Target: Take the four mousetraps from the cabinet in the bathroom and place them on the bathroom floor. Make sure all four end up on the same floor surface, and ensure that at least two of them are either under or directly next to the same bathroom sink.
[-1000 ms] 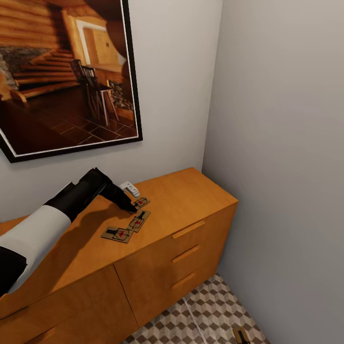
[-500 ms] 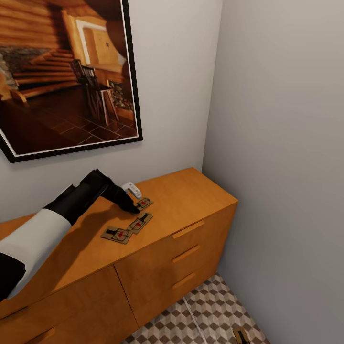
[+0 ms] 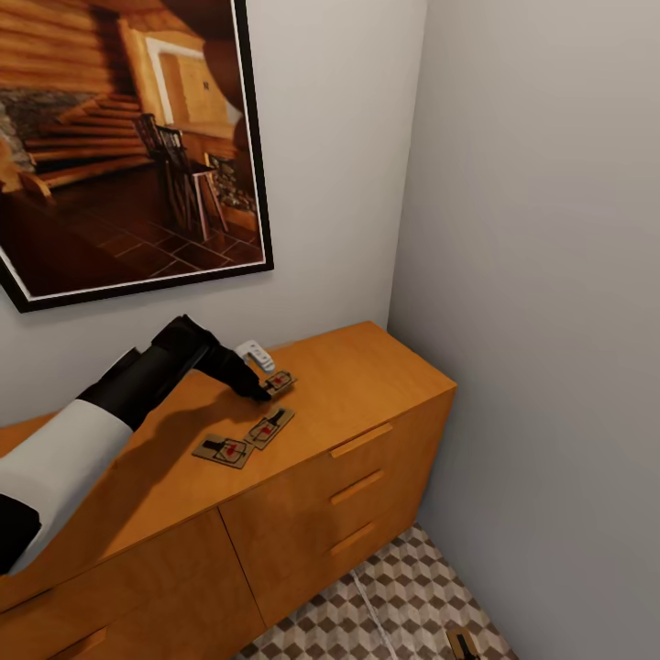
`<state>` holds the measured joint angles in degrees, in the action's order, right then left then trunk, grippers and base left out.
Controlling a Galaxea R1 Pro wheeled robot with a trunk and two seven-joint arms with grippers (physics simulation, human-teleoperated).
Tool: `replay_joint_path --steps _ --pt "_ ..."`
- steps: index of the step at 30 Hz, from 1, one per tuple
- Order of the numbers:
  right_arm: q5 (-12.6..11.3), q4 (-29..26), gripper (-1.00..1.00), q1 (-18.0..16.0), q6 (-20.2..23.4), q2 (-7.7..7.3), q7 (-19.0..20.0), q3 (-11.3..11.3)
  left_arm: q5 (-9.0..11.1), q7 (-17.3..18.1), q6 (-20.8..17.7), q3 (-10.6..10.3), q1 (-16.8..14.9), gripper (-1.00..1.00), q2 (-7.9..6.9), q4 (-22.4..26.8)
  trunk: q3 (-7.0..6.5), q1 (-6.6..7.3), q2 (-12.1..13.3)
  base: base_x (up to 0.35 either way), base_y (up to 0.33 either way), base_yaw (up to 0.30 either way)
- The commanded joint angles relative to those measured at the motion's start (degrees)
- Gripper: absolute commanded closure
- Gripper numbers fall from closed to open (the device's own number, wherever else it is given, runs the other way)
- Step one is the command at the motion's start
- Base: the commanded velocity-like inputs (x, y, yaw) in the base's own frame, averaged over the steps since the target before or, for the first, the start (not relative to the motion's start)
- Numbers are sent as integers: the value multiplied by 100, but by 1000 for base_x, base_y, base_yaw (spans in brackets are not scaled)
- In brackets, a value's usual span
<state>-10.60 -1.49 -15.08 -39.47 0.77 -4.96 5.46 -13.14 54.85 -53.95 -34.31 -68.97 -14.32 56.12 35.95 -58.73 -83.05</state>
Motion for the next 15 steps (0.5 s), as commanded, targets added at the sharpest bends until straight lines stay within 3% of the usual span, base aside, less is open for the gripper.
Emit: replay_joint_path --steps 1,15 --pt "-47 3 100 -4 -14 2 -22 51 -66 52 -27 -6 -6 100 -14 43 6 0 -3 0 0 0" --pt "-47 3 100 -4 -12 2 -22 51 -61 52 -251 -1 -7 100 -71 400 6 0 -3 0 0 0"
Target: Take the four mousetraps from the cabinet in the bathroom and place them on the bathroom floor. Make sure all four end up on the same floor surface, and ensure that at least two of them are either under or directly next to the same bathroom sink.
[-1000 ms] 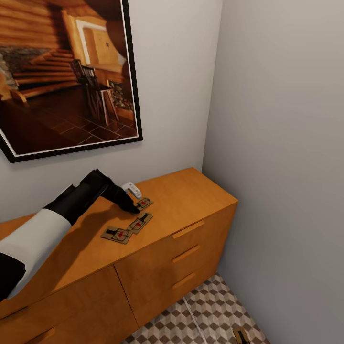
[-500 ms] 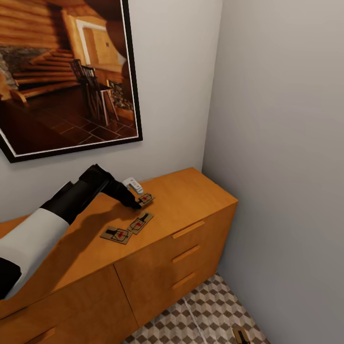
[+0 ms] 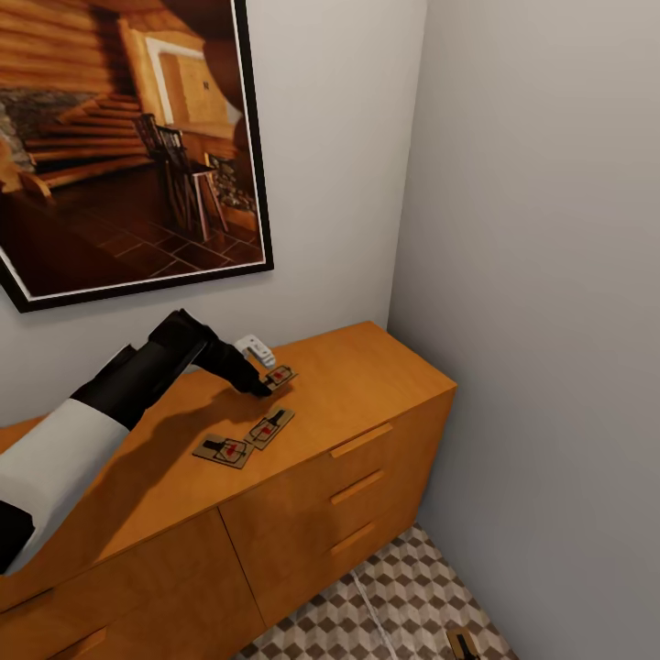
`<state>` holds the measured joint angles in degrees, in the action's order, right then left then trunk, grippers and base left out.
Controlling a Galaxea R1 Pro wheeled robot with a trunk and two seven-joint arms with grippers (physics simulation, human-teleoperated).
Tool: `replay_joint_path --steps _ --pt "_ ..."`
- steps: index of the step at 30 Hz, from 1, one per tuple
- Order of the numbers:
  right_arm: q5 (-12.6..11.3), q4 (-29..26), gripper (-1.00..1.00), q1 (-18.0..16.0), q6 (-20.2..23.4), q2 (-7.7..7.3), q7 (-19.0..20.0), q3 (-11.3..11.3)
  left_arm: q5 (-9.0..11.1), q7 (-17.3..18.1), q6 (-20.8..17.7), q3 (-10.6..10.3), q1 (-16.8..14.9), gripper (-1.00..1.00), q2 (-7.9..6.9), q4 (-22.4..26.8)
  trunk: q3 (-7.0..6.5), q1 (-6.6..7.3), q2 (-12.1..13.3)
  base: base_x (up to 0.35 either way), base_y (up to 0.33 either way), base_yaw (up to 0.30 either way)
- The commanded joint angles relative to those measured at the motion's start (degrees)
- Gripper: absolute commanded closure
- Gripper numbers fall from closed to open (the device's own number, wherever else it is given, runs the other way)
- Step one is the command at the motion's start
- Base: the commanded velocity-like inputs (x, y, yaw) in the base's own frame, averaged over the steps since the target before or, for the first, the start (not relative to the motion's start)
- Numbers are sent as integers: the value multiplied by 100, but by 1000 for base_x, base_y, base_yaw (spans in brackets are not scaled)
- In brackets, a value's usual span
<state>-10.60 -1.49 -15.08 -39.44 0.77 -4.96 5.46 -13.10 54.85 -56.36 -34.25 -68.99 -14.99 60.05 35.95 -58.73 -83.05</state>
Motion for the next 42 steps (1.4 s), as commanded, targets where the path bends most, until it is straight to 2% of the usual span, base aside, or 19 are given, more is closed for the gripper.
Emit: replay_joint_path --steps 1,5,21,27,42 --pt "-47 2 100 -4 -15 2 -23 52 -64 52 -21 -8 -3 100 -3 19 6 0 -3 0 0 0" --pt "-47 1 100 -4 -17 2 -23 52 -62 52 -39 -17 -1 100 -4 52 6 0 -3 -79 -24 0" --pt "-38 -1 100 -4 -18 2 -23 52 -61 52 -42 -37 -1 100 0 93 6 0 -3 -290 -152 0" --pt "-31 -1 100 -4 -20 97 -23 52 -61 52 -42 -52 0 100 20 91 6 0 -3 -299 -169 0" --pt "-30 1 100 -4 -20 107 -23 52 -61 52 -42 -64 -3 100 14 87 6 0 -3 -299 -171 0"
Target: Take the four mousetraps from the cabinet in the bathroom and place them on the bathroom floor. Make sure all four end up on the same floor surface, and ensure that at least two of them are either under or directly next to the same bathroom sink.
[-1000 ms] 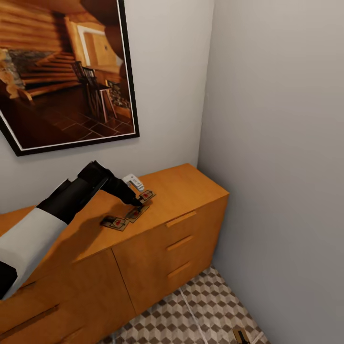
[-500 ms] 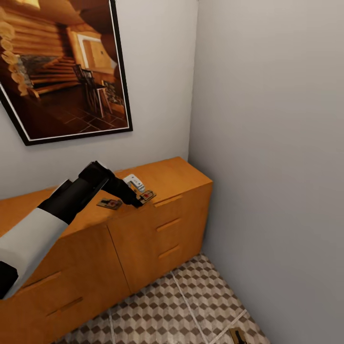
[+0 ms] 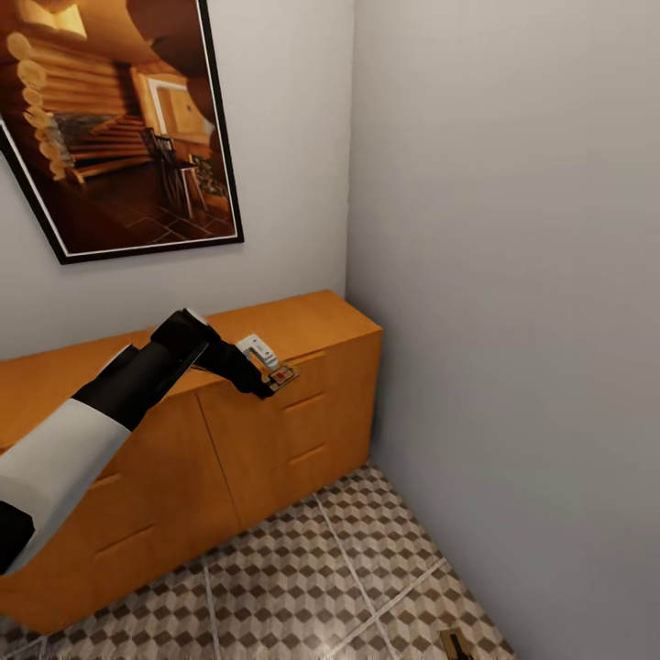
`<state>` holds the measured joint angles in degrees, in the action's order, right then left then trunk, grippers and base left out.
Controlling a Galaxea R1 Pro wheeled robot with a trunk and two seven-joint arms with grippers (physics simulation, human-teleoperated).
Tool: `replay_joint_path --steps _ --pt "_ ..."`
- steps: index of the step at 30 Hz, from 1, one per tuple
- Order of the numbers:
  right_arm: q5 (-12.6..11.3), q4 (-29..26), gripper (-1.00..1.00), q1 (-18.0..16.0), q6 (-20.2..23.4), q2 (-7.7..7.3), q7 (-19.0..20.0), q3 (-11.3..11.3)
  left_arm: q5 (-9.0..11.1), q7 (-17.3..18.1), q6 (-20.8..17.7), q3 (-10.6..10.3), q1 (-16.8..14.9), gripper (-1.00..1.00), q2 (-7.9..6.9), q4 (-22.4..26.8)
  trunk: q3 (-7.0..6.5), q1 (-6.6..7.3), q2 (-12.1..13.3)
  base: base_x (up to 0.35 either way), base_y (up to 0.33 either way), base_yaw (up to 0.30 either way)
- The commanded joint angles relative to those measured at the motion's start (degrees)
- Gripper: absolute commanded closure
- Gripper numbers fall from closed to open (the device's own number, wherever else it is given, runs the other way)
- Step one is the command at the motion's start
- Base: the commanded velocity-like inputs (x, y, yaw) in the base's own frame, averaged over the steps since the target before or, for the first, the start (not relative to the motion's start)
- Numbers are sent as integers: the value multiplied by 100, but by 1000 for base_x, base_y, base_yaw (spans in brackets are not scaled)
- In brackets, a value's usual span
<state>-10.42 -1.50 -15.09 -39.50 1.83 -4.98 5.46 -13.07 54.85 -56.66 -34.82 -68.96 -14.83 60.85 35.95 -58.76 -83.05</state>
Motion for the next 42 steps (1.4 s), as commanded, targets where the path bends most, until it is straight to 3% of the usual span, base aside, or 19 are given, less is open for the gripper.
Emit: replay_joint_path --steps 1,6,9,14,17,19,23,27,32,34,37,39,42 --pt "-48 2 100 -3 -14 2 -21 52 -64 52 -11 -9 -5 100 -2 7 6 3 -3 -299 -172 0" --pt "-48 1 100 -3 -14 2 -21 51 -59 52 -11 -33 -6 100 8 -58 6 3 -3 -194 -127 0" --pt "-48 2 100 -3 -14 2 -21 51 -54 52 -10 -237 -7 100 56 -234 6 3 -3 -40 -28 0" --pt "-48 3 100 -3 -14 2 -21 52 -28 59 13 -898 -4 100 286 -777 6 3 -3 -8 -5 0" --pt "-48 2 100 -3 -14 2 -21 52 -23 46 40 -1018 14 100 474 -1128 6 3 -3 -1 -1 0" --pt "-48 2 100 -3 -14 2 -21 52 -32 25 148 -1070 105 100 727 -1637 6 3 -3 0 0 0" --pt "-47 1 100 -3 -14 2 -21 49 -41 -32 1002 -1100 211 100 1163 -2880 6 3 -3 0 0 0" --pt "-48 1 100 -3 -14 2 -21 46 -15 -313 1706 -1099 238 100 1448 -3930 6 3 -3 0 0 0" --pt "-48 1 100 -3 -14 -5 -21 44 104 -979 2582 -1089 472 100 1593 -4676 6 3 -3 0 0 0" --pt "-48 1 100 -3 -14 -6 -21 45 366 -1348 2976 -1084 598 100 1611 -4967 6 3 -3 0 0 0" --pt "-48 1 100 -3 -14 -7 -21 49 1068 -1806 3449 -1080 741 100 1620 -5521 6 3 -3 0 0 0" --pt "-48 1 100 -3 -14 -9 -21 50 1479 -2111 3967 -1080 880 100 1622 -5914 6 3 -3 0 0 0" --pt "-43 1 100 -3 -14 -8 -19 56 1700 -2638 4683 -1080 1172 100 1623 -6289 6 3 -3 0 0 0"
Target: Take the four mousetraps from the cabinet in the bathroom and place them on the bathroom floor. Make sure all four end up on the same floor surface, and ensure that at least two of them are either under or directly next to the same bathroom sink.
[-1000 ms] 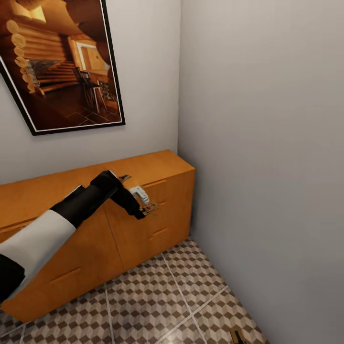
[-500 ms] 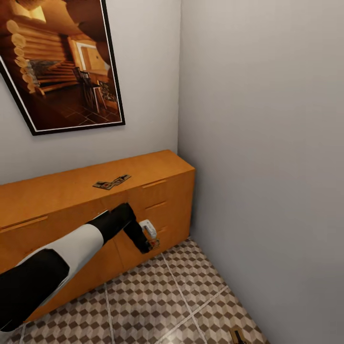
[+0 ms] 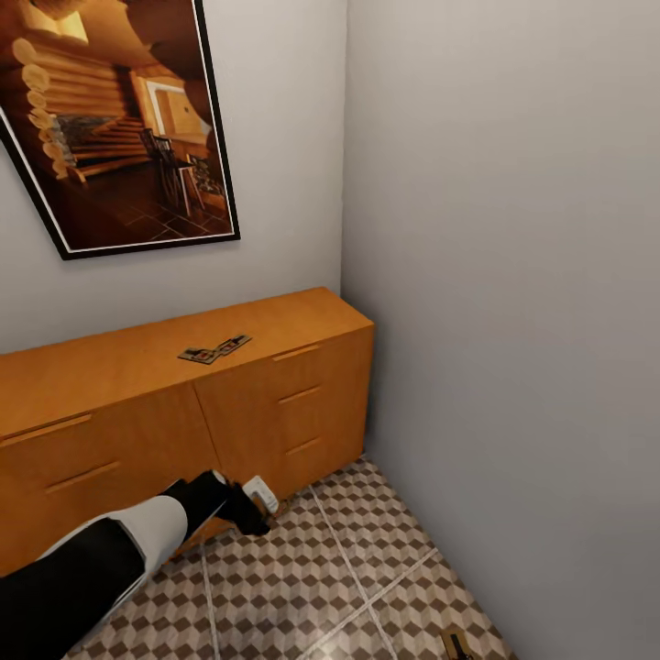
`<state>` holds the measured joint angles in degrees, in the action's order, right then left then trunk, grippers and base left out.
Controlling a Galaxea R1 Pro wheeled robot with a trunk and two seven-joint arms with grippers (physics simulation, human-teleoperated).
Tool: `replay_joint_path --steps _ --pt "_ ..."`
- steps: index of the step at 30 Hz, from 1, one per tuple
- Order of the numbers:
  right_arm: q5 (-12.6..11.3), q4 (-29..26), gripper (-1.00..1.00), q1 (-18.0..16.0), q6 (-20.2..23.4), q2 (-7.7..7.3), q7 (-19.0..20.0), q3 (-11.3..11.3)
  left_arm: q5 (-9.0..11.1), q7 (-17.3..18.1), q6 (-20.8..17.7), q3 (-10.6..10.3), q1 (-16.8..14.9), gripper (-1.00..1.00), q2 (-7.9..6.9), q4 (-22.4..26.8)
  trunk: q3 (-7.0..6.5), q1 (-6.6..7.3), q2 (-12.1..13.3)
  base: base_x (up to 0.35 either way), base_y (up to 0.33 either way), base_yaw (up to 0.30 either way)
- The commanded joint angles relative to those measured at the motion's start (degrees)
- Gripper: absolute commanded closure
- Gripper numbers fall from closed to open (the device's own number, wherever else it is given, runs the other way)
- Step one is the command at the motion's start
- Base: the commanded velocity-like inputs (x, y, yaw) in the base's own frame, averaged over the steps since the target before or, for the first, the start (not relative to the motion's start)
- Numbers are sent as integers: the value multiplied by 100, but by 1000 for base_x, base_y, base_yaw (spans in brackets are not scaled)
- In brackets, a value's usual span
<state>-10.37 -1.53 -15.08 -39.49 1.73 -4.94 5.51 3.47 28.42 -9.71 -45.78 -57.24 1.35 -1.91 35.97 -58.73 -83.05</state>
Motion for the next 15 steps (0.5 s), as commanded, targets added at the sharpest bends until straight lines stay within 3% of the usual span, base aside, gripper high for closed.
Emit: replay_joint_path --steps 1,6,9,11,15 --pt "-46 3 100 -3 -15 2 -23 52 89 -244 188 17 140 100 1 -88 4 0 -3 0 0 0" --pt "-39 3 100 -3 -19 -5 -17 57 167 -1224 653 26 857 100 -38 -206 4 0 -3 0 0 0" --pt "-36 3 100 -3 -22 -15 -21 95 256 -1488 1130 32 1179 100 -113 -222 4 0 -3 0 0 0" --pt "-36 -1 100 -3 -23 -24 -23 131 377 -1556 1439 33 1340 100 -156 -231 4 0 -3 0 0 0" --pt "-28 -137 100 -3 -18 -33 -28 171 930 -1617 2110 34 1704 100 -258 -238 4 0 -3 0 0 0"
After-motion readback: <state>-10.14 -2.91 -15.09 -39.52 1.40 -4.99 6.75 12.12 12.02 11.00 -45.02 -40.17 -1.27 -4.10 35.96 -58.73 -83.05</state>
